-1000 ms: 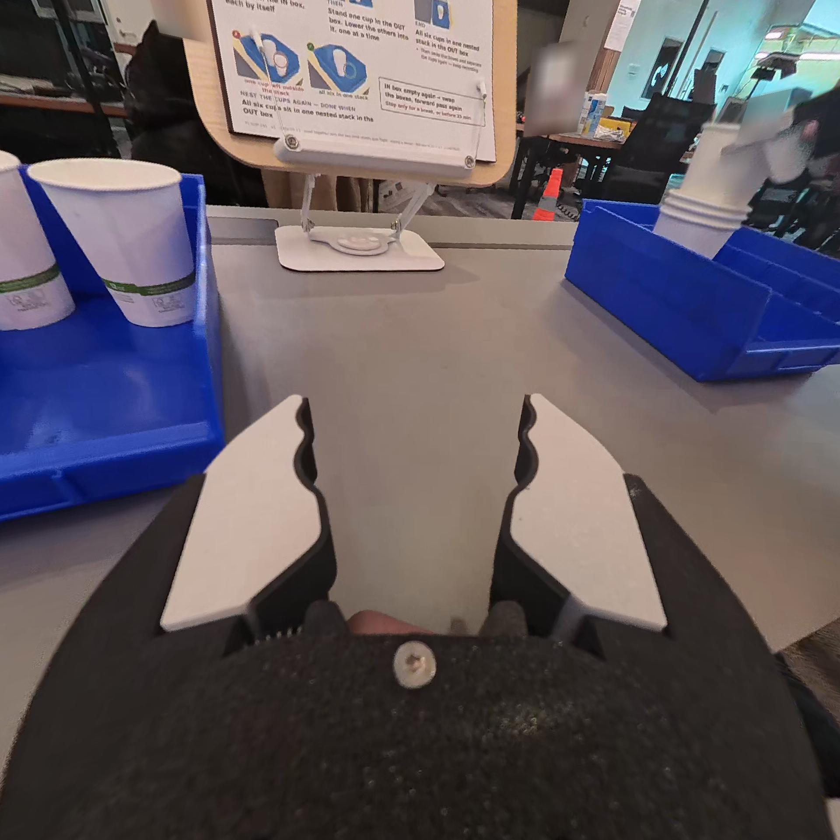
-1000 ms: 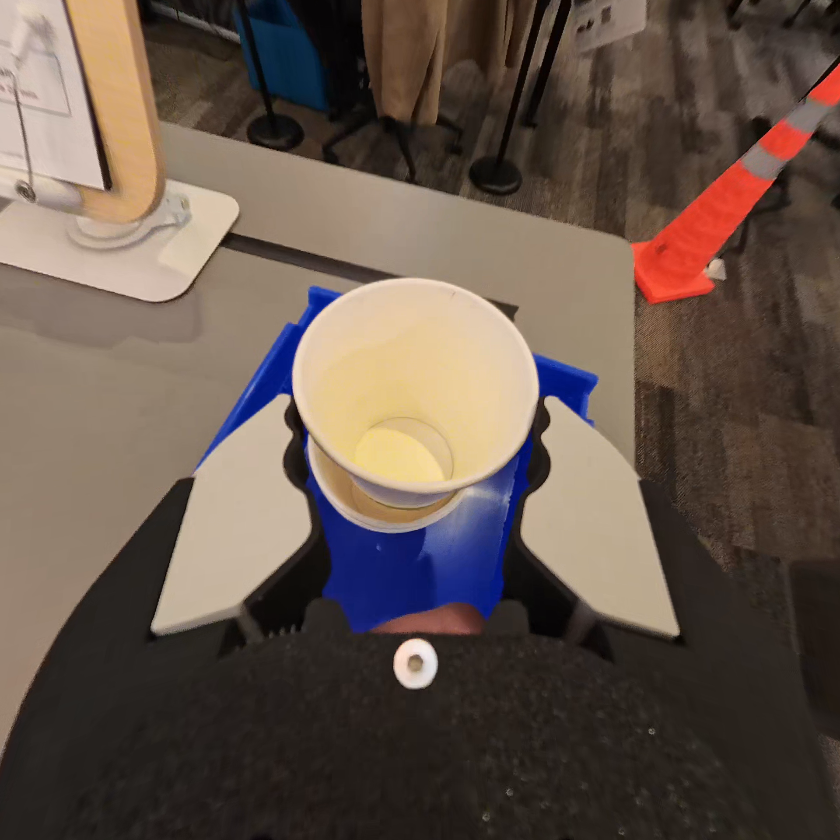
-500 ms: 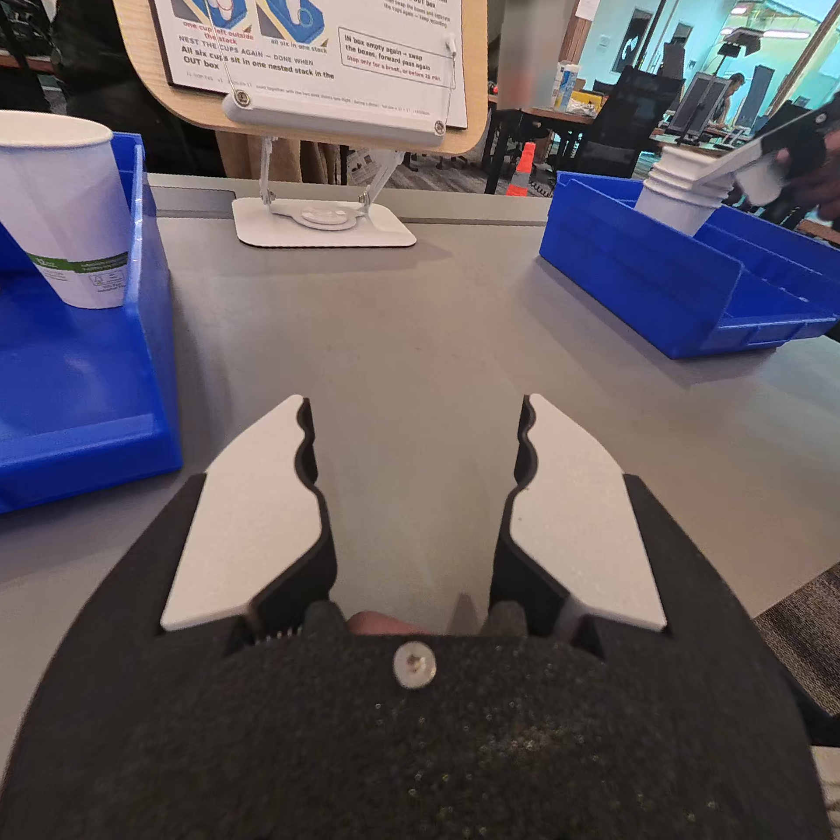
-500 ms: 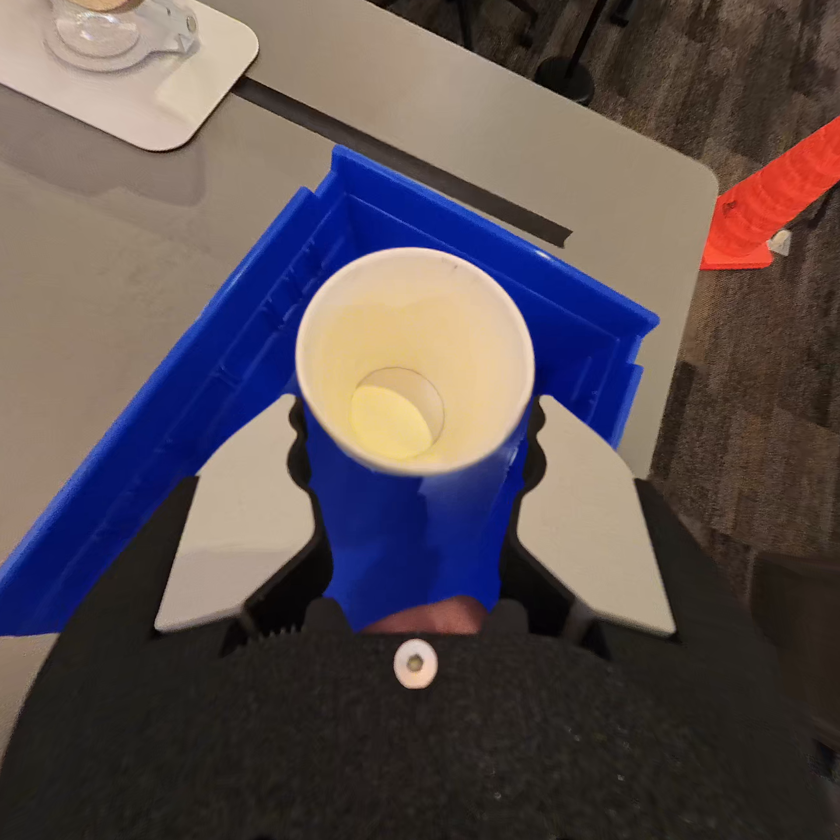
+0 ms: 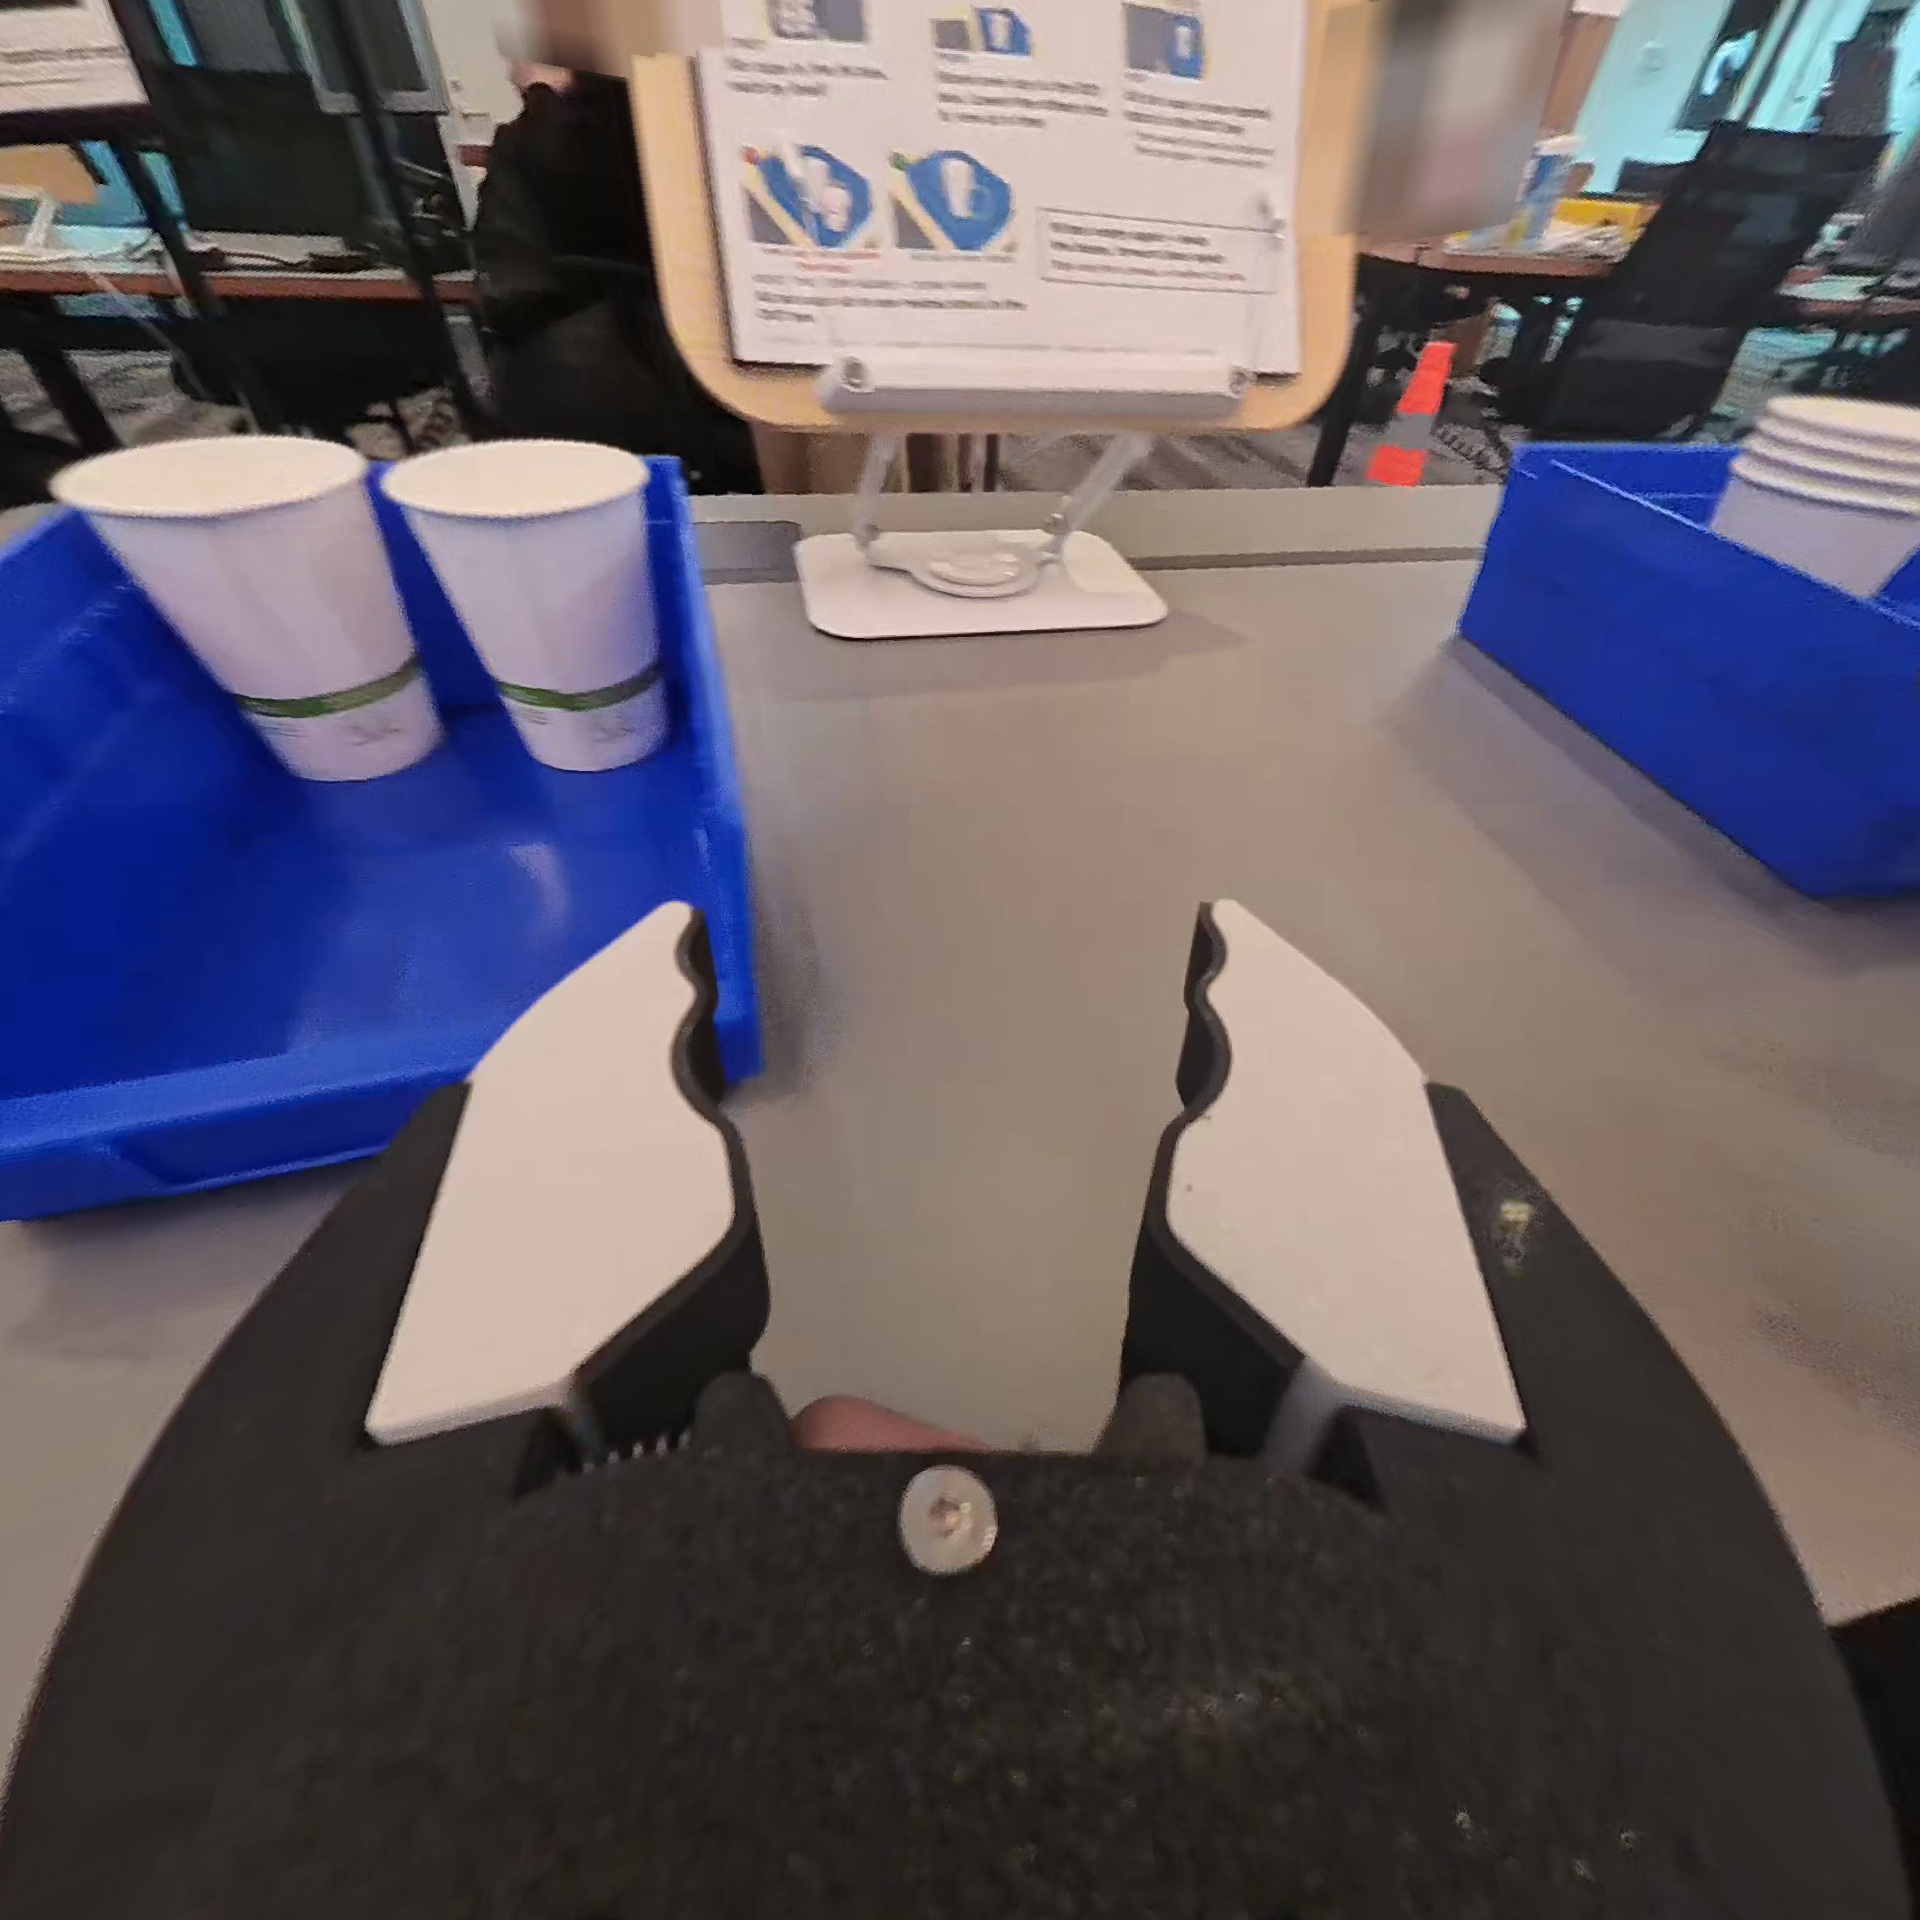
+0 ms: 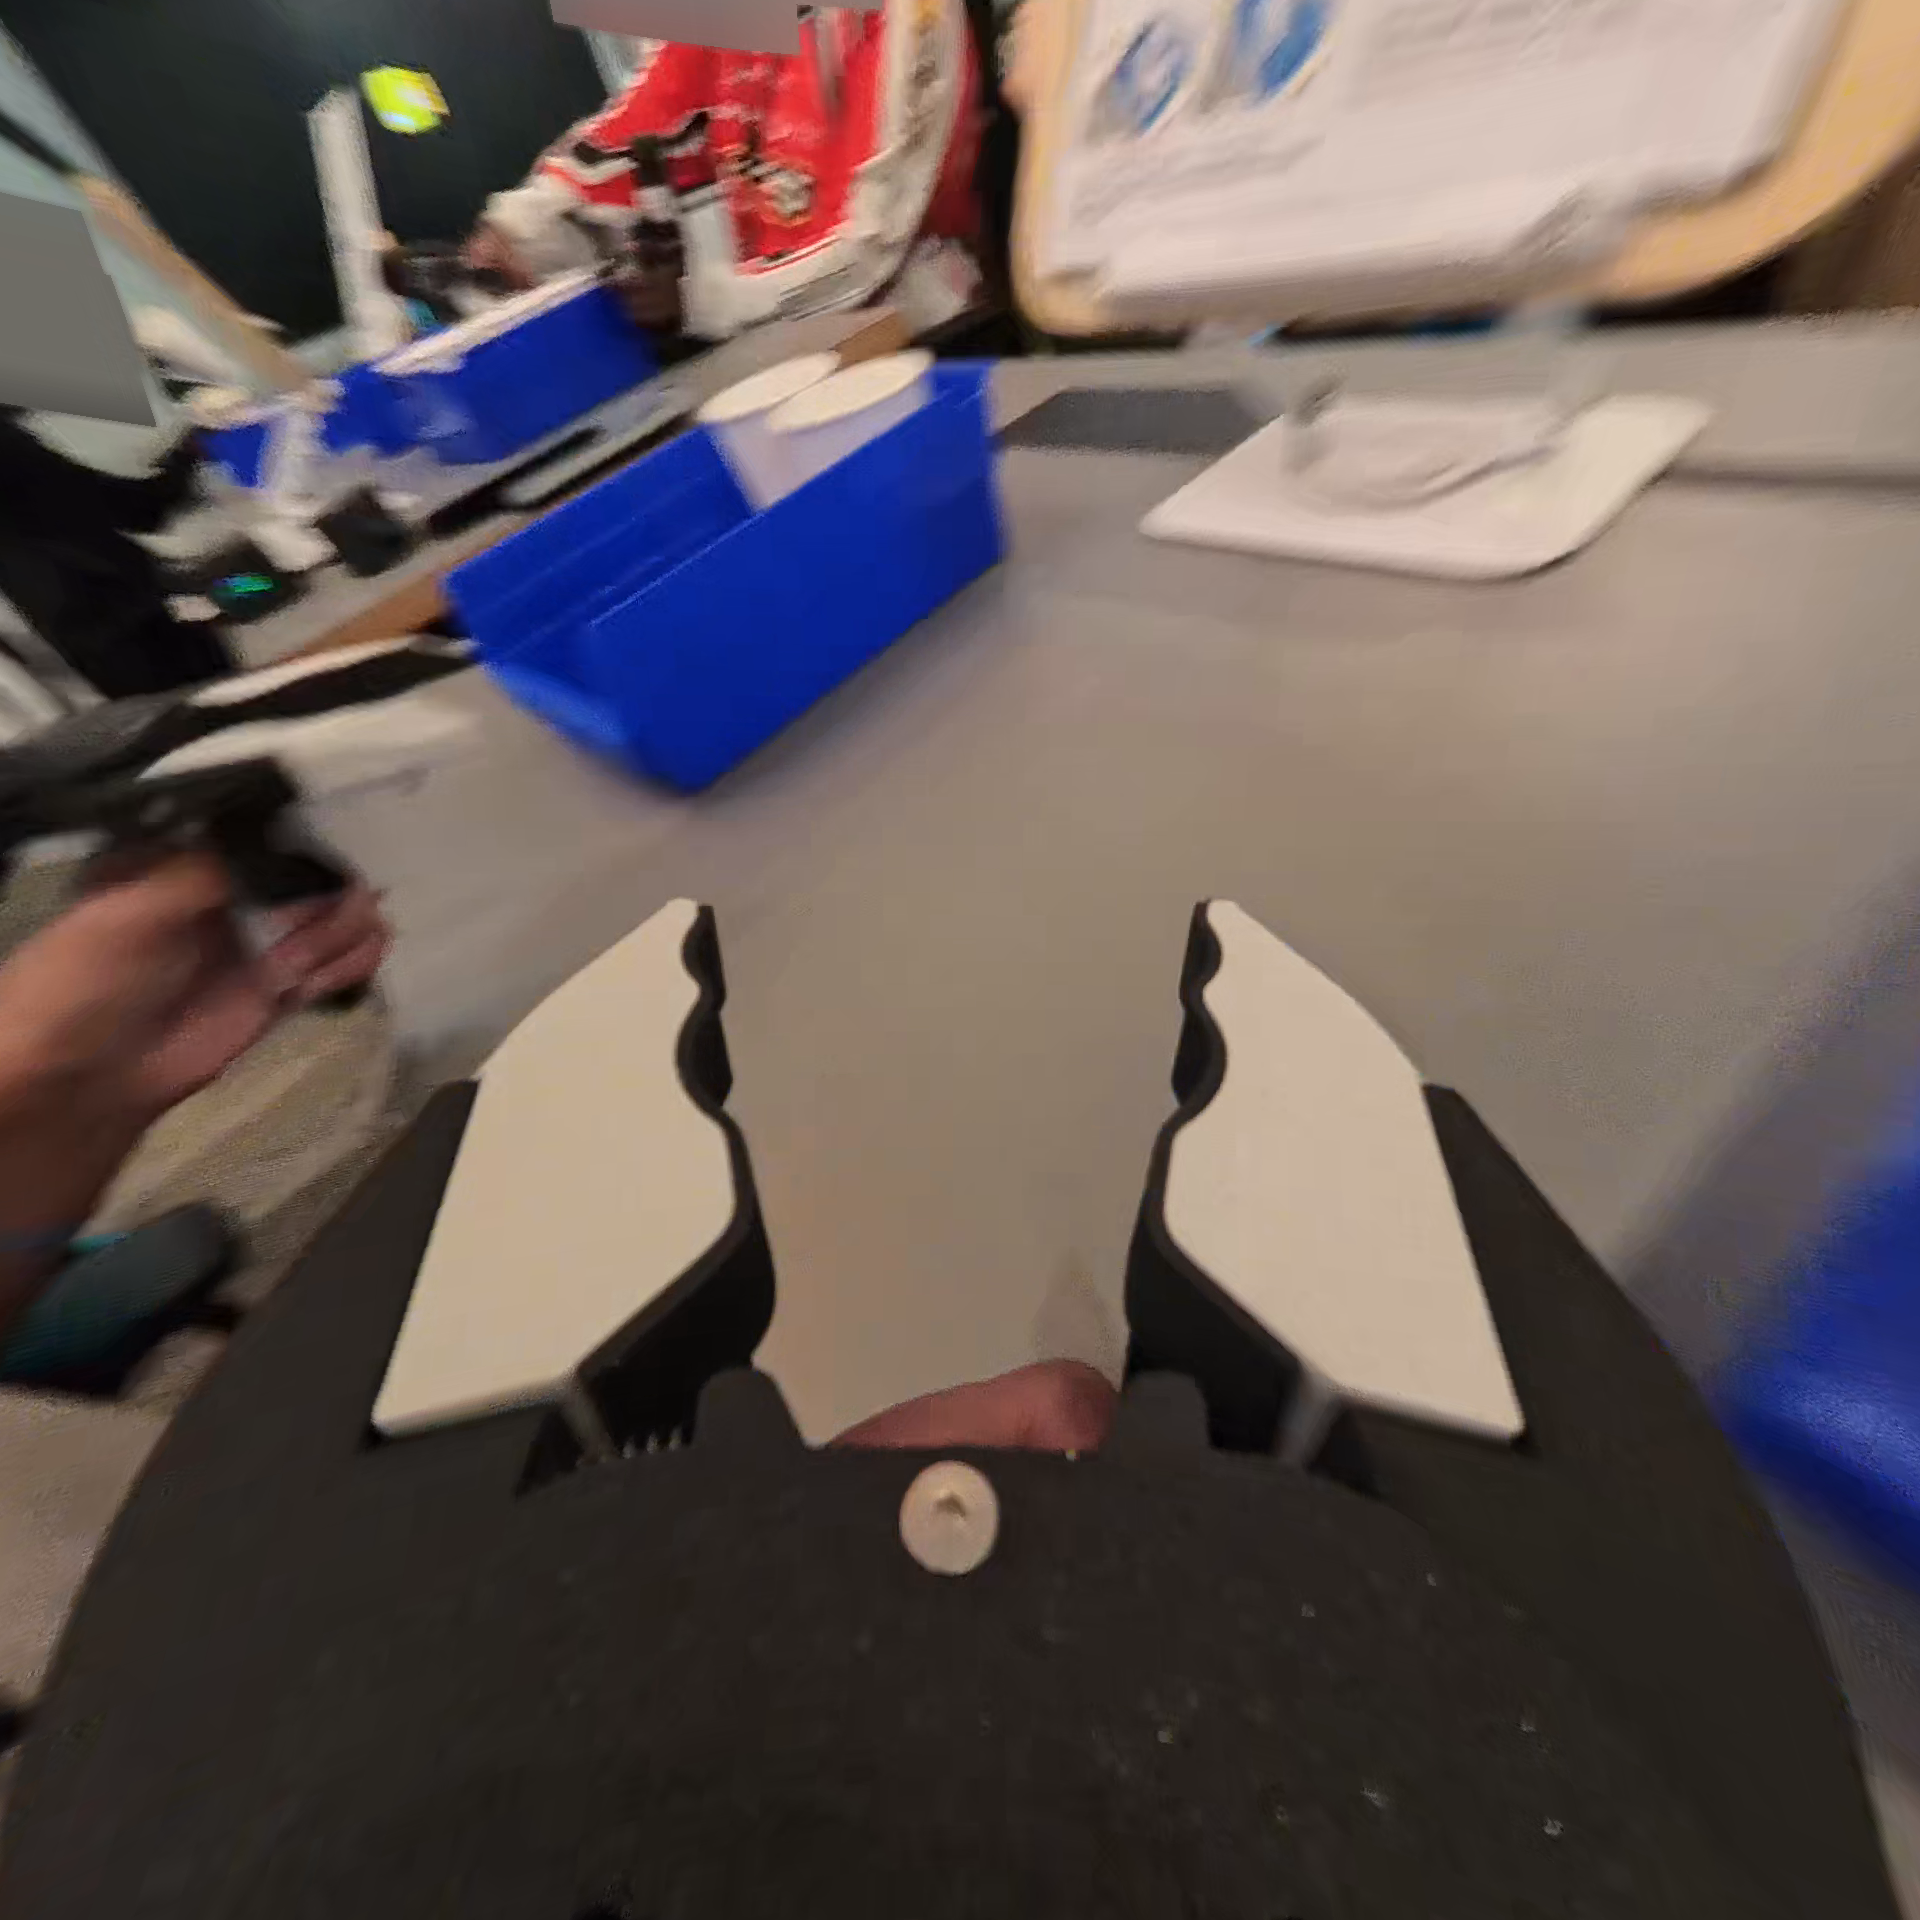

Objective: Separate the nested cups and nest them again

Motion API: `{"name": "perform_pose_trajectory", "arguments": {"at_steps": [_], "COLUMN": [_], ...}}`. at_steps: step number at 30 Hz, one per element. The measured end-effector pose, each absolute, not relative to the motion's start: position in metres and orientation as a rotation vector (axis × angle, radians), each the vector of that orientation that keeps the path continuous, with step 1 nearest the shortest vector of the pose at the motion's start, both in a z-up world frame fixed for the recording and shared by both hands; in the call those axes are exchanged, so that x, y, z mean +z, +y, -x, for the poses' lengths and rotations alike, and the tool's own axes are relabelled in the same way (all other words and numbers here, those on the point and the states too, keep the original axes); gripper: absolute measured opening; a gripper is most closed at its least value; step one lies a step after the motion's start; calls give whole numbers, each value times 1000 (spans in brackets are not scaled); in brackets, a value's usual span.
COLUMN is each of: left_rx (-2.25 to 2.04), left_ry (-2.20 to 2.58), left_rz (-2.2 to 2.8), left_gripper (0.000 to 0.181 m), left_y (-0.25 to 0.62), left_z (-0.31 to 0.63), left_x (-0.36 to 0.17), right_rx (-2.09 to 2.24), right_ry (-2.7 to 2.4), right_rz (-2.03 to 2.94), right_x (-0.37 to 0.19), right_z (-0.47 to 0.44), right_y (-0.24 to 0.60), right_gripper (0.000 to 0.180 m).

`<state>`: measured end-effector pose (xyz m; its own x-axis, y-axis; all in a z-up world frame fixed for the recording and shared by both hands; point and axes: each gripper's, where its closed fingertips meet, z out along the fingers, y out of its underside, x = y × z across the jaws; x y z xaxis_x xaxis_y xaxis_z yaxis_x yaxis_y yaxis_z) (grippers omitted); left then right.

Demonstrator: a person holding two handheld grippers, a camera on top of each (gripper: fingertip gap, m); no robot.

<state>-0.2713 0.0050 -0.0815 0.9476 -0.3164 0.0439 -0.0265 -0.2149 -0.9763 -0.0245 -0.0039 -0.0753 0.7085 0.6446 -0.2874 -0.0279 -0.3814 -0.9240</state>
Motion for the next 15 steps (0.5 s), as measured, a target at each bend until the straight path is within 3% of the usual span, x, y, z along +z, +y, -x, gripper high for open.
{"name": "perform_pose_trajectory", "arguments": {"at_steps": [6,15], "left_rx": [-242,-225], "left_ry": [220,261], "left_rz": [1920,2192], "left_gripper": [88,90], "left_y": [66,221], "left_z": [337,377], "left_x": [-63,-106], "right_rx": [1045,972], "right_ry": [-590,-641], "right_rz": [1903,1843], "right_x": [-124,-103], "right_z": [112,94], "right_y": [-53,-49], "right_gripper": [81,74]}}
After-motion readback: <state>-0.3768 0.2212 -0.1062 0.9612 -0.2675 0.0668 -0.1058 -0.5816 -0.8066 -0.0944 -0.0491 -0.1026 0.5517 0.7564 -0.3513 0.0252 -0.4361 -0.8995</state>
